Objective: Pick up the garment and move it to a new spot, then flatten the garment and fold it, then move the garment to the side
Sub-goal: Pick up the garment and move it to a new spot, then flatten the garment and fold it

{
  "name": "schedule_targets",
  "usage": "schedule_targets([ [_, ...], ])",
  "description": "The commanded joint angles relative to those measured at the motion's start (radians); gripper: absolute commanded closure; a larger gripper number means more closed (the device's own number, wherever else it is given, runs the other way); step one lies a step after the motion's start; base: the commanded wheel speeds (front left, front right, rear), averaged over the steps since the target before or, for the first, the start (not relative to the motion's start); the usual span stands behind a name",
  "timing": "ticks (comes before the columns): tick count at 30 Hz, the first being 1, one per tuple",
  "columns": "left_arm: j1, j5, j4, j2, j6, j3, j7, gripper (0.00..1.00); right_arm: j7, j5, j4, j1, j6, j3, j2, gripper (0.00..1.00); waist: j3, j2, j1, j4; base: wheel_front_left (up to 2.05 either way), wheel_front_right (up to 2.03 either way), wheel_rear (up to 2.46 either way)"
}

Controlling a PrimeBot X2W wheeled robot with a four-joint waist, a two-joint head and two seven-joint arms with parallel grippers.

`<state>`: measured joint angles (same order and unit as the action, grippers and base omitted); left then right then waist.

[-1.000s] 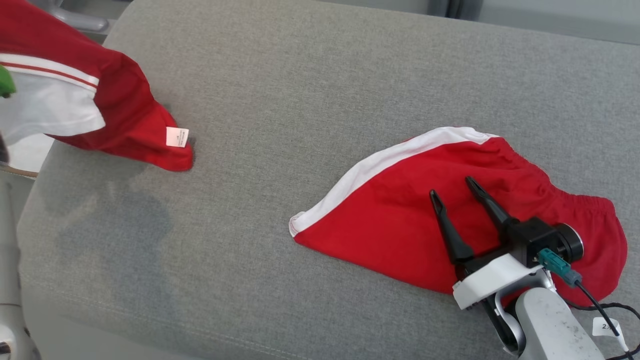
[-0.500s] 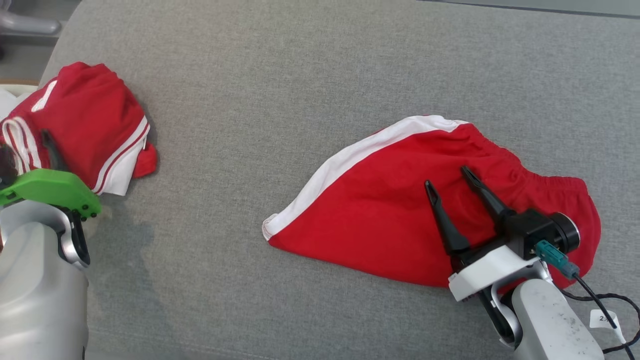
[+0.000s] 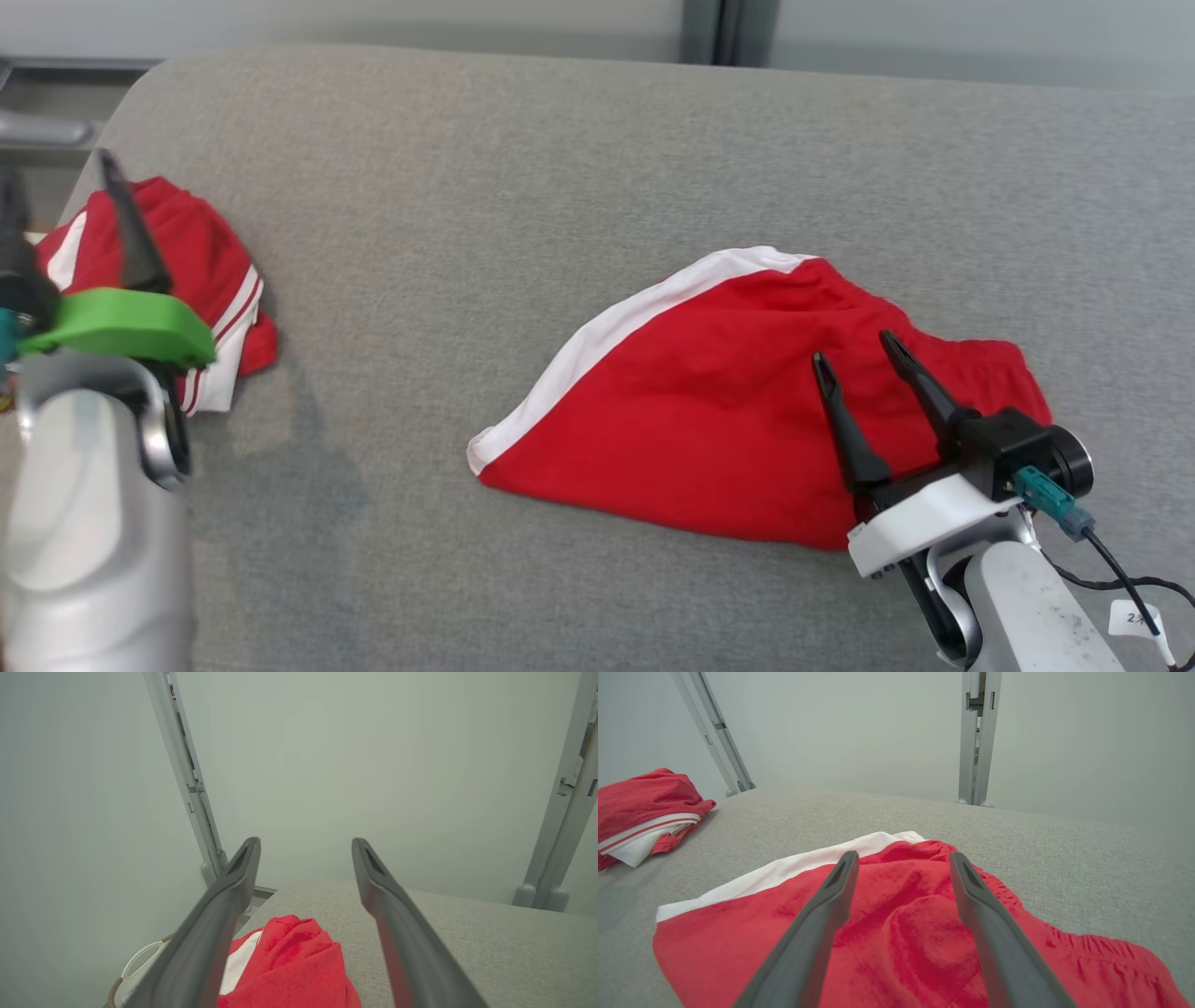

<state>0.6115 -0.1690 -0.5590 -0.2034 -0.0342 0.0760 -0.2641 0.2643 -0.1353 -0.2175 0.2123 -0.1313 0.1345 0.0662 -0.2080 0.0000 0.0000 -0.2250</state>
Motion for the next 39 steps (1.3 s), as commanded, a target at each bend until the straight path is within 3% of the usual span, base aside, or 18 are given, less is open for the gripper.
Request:
schedule_targets([
  [1,-0.036,0.004,0.020,0.021,0.022,-0.009,0.000,0.00,0.000,0.005,-0.003,-0.018,0.001,-0.008,-0.003,0.00,0.049,0.0000,0.0000,0.054,0.00,0.00,0.00],
  [7,-0.128,0.033,0.063,0.085,0.077,-0.052,0.000,0.00,0.000,0.005,-0.010,-0.042,0.001,-0.023,-0.010,0.00,0.088,0.0000,0.0000,0.131,0.00,0.00,0.00],
  [18,-0.341,0.071,0.075,0.130,0.088,-0.075,-0.001,0.00,0.000,0.019,-0.045,-0.072,0.001,-0.026,-0.014,0.00,0.126,0.0000,0.0000,0.234,0.00,0.00,0.00],
  [32,-0.595,-0.008,0.164,0.152,0.090,-0.058,-0.001,0.00,0.000,-0.006,-0.079,-0.146,0.001,-0.040,-0.014,0.00,0.194,0.0000,0.0000,0.232,0.00,0.00,0.00],
  [39,-0.648,-0.075,0.183,0.152,0.048,-0.130,-0.001,0.00,0.000,-0.012,-0.085,-0.182,0.001,-0.045,-0.013,0.00,0.206,0.0000,0.0000,0.217,0.00,0.00,0.00],
])
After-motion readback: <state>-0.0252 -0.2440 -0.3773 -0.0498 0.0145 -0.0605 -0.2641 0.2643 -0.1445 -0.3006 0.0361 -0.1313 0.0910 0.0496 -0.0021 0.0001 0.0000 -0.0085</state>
